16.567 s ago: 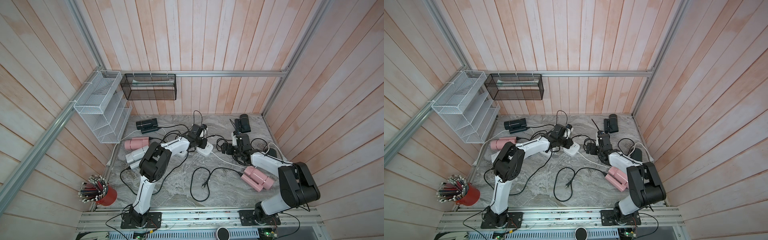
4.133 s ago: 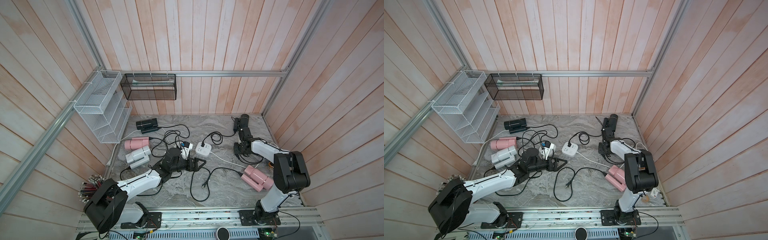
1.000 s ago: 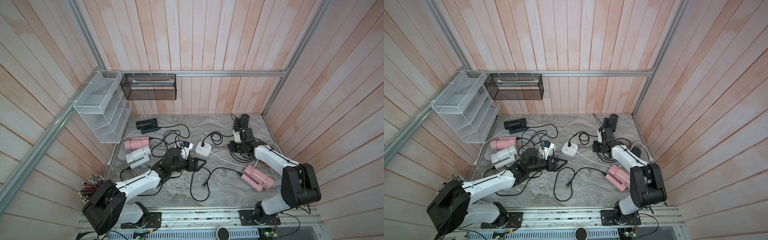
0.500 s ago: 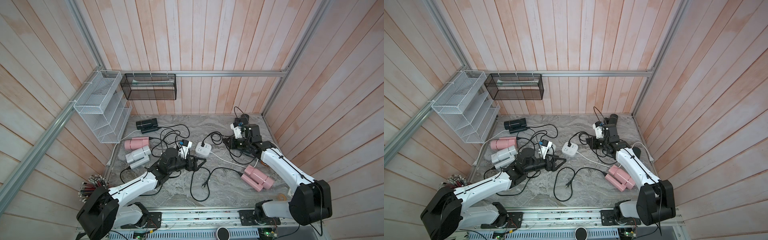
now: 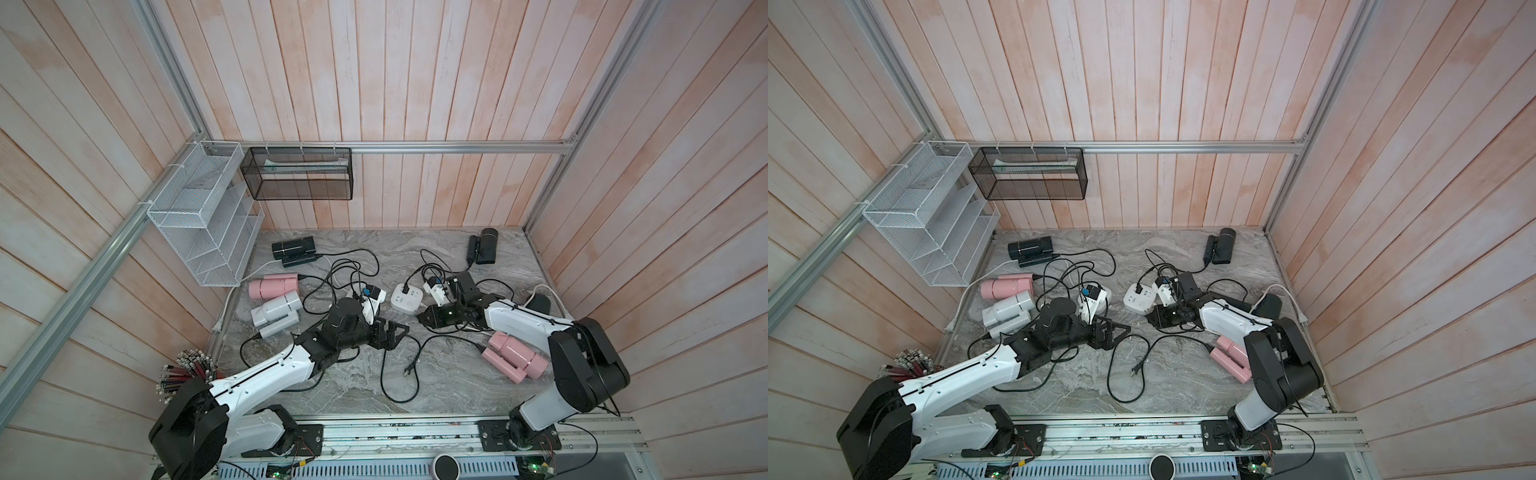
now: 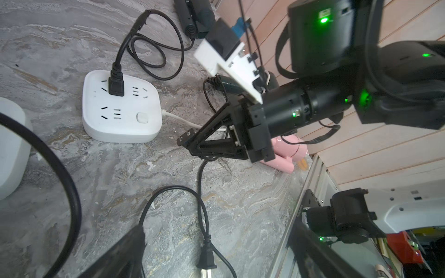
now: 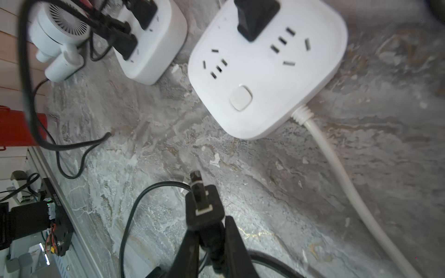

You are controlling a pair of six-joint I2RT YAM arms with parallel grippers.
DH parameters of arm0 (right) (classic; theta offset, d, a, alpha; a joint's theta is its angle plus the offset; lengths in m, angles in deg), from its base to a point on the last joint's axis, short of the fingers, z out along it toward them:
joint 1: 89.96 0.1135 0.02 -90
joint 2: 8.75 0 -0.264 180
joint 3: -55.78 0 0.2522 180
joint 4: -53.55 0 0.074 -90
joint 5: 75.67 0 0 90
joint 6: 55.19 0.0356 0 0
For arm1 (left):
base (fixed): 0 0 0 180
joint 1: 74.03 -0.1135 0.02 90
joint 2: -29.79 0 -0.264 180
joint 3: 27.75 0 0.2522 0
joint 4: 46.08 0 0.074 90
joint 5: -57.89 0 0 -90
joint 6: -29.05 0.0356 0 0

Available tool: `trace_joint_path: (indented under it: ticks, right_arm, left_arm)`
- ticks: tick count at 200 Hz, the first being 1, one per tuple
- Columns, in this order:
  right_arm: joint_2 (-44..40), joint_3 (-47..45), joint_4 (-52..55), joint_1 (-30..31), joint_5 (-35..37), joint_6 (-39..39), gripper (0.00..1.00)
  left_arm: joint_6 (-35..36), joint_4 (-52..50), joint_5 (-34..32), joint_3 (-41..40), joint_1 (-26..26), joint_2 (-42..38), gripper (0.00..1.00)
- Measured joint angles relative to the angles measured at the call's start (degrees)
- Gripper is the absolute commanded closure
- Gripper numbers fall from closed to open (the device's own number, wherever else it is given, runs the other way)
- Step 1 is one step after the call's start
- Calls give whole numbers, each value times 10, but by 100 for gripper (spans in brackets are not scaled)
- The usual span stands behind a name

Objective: Charge the blow dryers
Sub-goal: Place the plug at the center of the board.

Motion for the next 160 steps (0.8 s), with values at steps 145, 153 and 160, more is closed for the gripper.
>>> trace_joint_path:
  ticks: [145,153,160]
  right_arm:
    - [-117,-111,-68,-76,46,85,58]
    - [-130,-120,-66,-98,53,91,58]
    - [-139,-128,-64,-115,61,97,58]
  left_arm:
    - [113,-76,-106,43,77,47,8]
    - [115,-76,-107,45,78,50,9]
    - [117,-77,-109,47,79,54,9]
